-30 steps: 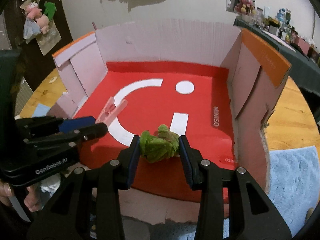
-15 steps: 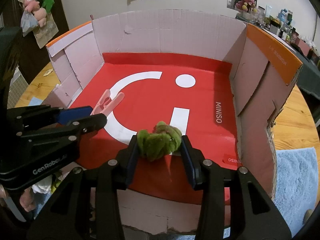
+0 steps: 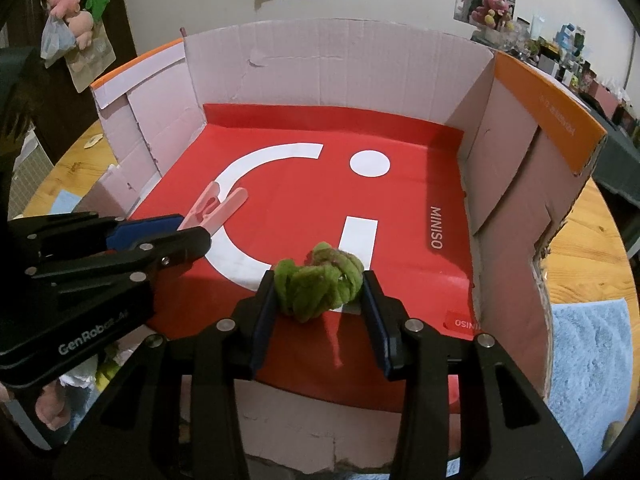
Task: Organize objects
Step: 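Open the right gripper to drop the green toy while the left gripper releases the pink clip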
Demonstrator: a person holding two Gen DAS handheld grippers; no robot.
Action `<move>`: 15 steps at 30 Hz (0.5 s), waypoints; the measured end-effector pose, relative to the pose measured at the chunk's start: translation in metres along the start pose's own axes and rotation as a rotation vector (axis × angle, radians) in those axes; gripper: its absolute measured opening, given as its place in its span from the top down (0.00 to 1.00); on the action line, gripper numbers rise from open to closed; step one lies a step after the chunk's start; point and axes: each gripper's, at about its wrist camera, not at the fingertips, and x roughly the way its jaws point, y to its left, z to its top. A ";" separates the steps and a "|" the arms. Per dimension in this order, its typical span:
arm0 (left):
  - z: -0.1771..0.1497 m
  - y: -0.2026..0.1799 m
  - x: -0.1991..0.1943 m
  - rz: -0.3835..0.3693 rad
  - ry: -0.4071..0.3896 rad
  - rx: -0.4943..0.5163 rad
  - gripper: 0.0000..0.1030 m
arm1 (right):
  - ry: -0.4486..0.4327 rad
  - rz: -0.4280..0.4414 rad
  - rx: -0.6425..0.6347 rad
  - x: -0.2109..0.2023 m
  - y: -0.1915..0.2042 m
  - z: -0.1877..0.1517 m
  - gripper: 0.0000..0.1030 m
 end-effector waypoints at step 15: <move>-0.003 0.000 -0.009 0.017 -0.018 -0.006 0.66 | -0.014 0.022 0.014 -0.007 0.002 -0.002 0.49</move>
